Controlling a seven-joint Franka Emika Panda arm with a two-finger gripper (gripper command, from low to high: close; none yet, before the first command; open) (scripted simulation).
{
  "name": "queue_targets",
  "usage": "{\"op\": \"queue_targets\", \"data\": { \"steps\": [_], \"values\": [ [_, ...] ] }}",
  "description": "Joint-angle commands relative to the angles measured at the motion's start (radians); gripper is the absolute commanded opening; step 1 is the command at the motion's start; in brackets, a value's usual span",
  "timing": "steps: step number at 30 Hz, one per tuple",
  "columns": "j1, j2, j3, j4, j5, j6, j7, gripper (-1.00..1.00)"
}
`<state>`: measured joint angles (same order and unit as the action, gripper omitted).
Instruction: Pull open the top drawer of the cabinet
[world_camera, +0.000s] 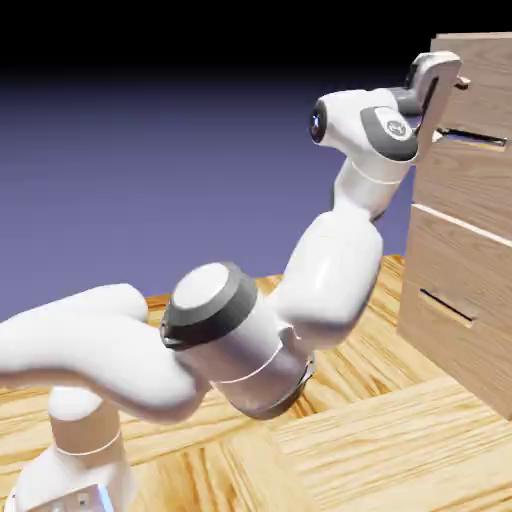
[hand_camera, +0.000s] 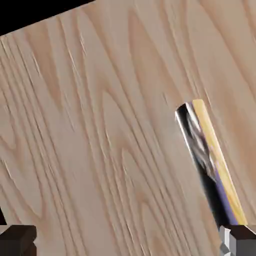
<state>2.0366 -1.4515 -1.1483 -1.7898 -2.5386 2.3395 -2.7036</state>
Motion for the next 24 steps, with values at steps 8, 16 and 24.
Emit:
{"op": "queue_targets", "data": {
  "steps": [8, 16, 24],
  "values": [
    [0.148, -0.032, -0.058, 0.150, -0.105, 0.014, -0.165, 0.00],
    [0.189, -0.049, -0.050, 0.201, -0.116, 0.025, -0.194, -1.00],
    [0.046, -0.134, 0.017, -0.088, -0.127, -0.116, -0.194, -1.00]
  ]
}}
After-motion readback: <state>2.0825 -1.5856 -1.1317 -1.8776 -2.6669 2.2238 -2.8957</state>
